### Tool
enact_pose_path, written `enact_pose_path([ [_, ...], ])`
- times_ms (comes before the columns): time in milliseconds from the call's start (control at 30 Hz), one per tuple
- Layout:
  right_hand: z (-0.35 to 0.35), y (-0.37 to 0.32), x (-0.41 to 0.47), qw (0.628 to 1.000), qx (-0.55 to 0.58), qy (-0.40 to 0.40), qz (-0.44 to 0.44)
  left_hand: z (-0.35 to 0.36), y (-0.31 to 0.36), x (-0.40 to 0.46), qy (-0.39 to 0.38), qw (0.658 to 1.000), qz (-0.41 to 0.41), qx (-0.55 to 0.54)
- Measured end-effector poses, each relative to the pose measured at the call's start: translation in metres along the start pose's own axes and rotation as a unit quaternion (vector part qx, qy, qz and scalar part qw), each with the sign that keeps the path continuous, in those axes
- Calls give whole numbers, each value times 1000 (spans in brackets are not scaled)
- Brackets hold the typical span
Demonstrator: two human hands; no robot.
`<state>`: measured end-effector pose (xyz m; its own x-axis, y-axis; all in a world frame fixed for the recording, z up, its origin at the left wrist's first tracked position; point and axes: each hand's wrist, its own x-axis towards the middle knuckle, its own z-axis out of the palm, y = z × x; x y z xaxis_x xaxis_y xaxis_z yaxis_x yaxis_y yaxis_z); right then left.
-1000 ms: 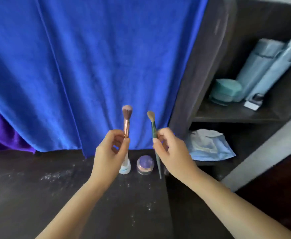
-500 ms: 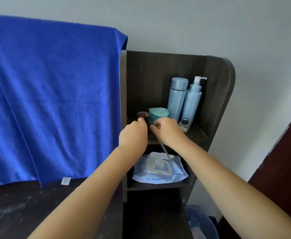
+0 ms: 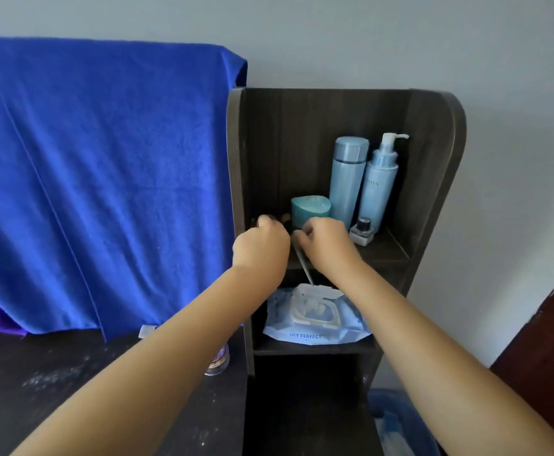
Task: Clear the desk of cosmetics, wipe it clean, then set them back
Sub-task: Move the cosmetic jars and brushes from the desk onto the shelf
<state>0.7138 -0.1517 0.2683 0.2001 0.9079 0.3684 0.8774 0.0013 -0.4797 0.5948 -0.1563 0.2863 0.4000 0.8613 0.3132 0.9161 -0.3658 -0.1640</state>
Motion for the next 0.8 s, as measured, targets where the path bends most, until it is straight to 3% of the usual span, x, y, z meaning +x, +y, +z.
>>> enact_pose_path([
  [67,-13,3,-20,996,68,61,-21,-2,-19,-26,139,988,65,-11],
  [133,-22,-7,-47,985,132,107,-40,4,-52,-52,238,964,84,-81],
  [167,-23,-16,-61,980,157,118,-41,15,-71,-61,250,956,76,-134],
  [267,8,-42,-89,970,226,83,-28,66,-126,-80,148,963,-18,-223],
  [400,120,-54,-107,976,200,-85,13,159,-184,-100,-29,956,-168,-240],
  [500,212,-42,-113,969,164,-166,80,218,-201,-114,-127,943,-170,-255],
  [567,258,-35,-115,972,124,-170,109,248,-200,-117,-174,927,-169,-286],
  [700,311,-27,-110,977,62,-128,156,295,-194,-110,-195,895,-178,-359],
  [800,334,-25,-105,973,78,-136,167,317,-191,-104,-203,902,-145,-353],
])
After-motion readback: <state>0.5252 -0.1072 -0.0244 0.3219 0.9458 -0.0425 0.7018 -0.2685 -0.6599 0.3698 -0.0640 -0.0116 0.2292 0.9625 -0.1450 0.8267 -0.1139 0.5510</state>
